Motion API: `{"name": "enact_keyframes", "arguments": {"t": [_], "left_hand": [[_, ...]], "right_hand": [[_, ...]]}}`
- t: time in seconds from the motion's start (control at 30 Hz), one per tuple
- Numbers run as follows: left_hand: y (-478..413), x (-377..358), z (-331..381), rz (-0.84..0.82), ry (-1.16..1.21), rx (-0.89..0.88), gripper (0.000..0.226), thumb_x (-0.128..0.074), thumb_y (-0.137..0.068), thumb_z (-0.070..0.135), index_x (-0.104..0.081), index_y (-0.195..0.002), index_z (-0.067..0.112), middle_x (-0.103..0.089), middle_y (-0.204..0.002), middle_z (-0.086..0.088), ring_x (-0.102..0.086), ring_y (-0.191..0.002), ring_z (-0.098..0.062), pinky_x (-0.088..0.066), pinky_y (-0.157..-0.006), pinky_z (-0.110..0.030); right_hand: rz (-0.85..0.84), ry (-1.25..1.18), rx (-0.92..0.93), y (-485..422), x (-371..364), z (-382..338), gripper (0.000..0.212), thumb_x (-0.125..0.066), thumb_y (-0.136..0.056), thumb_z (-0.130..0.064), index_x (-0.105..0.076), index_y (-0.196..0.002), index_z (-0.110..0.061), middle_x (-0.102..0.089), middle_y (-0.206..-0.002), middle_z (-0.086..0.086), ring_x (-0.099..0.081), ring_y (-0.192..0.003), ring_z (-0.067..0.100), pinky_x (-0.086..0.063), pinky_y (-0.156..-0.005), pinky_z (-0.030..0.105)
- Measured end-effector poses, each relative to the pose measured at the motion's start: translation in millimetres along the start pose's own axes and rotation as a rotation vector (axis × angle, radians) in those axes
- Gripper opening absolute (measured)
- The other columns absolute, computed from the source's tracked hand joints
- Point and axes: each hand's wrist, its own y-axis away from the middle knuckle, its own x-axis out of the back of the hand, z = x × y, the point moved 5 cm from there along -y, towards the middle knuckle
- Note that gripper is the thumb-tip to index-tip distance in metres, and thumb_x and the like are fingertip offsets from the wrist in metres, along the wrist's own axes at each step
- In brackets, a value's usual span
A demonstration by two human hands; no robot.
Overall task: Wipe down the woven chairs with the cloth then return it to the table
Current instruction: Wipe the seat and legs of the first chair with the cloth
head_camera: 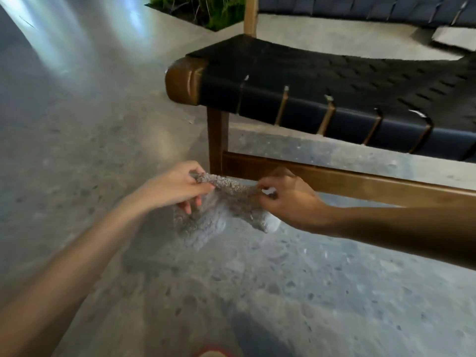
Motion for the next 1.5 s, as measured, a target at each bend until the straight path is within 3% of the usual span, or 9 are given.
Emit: {"name": "enact_keyframes", "arguments": {"t": [0.3,0.5,0.63,0.73,0.97,1.07,1.17,1.33,1.5], "left_hand": [[-30.4,26.6,-29.5,0.242,0.308,-0.06,0.016,-0.052,-0.097,0.018,-0.043,-0.108,0.01,-0.058,-0.059,-0.005,-0.058,-0.038,-0.014,-0.044,-0.037,-0.021],[-48.6,22.3,-29.8,0.464,0.351,-0.237,0.016,-0.055,-0.095,0.025,-0.048,-0.108,0.024,-0.065,-0.092,-0.006,-0.065,-0.078,-0.014,-0.056,-0.074,-0.035],[-61.1,11.7,-28.7,0.571,0.467,-0.285,0.025,-0.06,-0.092,0.024,-0.048,-0.115,0.025,-0.057,-0.115,-0.007,-0.06,-0.092,-0.001,-0.051,-0.084,-0.023],[-66.7,0.2,-25.2,0.581,0.566,-0.361,0.043,-0.059,-0.093,0.018,-0.038,-0.13,0.021,-0.052,-0.128,-0.007,-0.06,-0.094,0.009,-0.047,-0.08,-0.009],[-82.0,-16.8,-26.3,0.374,0.611,-0.318,0.051,-0.047,-0.098,0.035,-0.03,-0.145,0.026,-0.043,-0.143,0.01,-0.042,-0.125,0.005,-0.036,-0.104,-0.017],[-86.4,-17.4,-31.6,0.352,0.578,-0.251,0.059,-0.047,-0.095,0.042,-0.03,-0.148,0.021,-0.037,-0.15,0.006,-0.035,-0.135,-0.005,-0.03,-0.114,-0.031],[-81.4,-14.0,-23.5,0.388,0.587,-0.311,0.054,-0.048,-0.097,0.035,-0.035,-0.146,0.02,-0.044,-0.145,0.005,-0.041,-0.129,0.0,-0.036,-0.109,-0.024],[-75.3,0.3,-2.7,0.456,0.665,-0.43,0.052,-0.052,-0.096,0.019,-0.035,-0.146,0.013,-0.048,-0.142,0.0,-0.046,-0.128,-0.006,-0.038,-0.107,-0.026],[-71.7,7.2,5.4,0.513,0.666,-0.492,0.049,-0.054,-0.095,0.012,-0.039,-0.142,0.008,-0.054,-0.136,-0.007,-0.053,-0.123,-0.013,-0.045,-0.103,-0.032]], "right_hand": [[0.29,0.026,-0.032,-43.0,-11.5,-31.0,0.022,-0.06,-0.089,-0.044,-0.066,-0.105,-0.03,-0.063,-0.084,-0.014,-0.063,-0.078,0.012,-0.058,-0.069,0.036],[0.593,-0.288,-0.158,-51.4,-7.8,-17.2,0.011,-0.067,-0.088,-0.032,-0.065,-0.098,-0.027,-0.065,-0.083,-0.013,-0.064,-0.082,0.007,-0.057,-0.075,0.032],[0.706,-0.451,-0.212,-57.0,-14.7,-17.7,0.024,-0.065,-0.09,-0.024,-0.065,-0.113,-0.019,-0.068,-0.093,-0.007,-0.065,-0.092,0.01,-0.053,-0.085,0.024],[0.62,-0.489,-0.133,-66.7,-29.7,-32.2,0.043,-0.059,-0.093,-0.015,-0.051,-0.136,-0.012,-0.064,-0.122,-0.002,-0.058,-0.113,0.006,-0.042,-0.095,0.009],[0.409,-0.518,-0.074,-78.3,-46.2,-40.7,0.061,-0.042,-0.097,0.002,-0.016,-0.151,-0.009,-0.029,-0.155,0.009,-0.029,-0.142,0.019,-0.028,-0.116,0.032],[0.347,-0.49,-0.119,-89.8,-42.8,-36.1,0.051,-0.04,-0.099,-0.002,-0.029,-0.148,-0.007,-0.028,-0.155,0.012,-0.027,-0.143,0.024,-0.025,-0.116,0.035],[0.348,-0.573,-0.107,-90.5,-38.8,-36.0,0.045,-0.041,-0.099,-0.003,-0.04,-0.144,-0.01,-0.049,-0.142,0.008,-0.042,-0.134,0.019,-0.033,-0.112,0.035],[0.462,-0.714,-0.035,-86.1,-37.4,-44.9,0.044,-0.041,-0.099,-0.001,-0.043,-0.142,-0.007,-0.043,-0.148,0.01,-0.035,-0.14,0.019,-0.028,-0.116,0.036],[0.622,-0.317,-0.196,-81.6,-43.8,-47.8,0.038,-0.037,-0.103,-0.021,-0.049,-0.139,-0.017,-0.034,-0.146,0.015,-0.025,-0.136,0.031,-0.017,-0.112,0.03]]}}
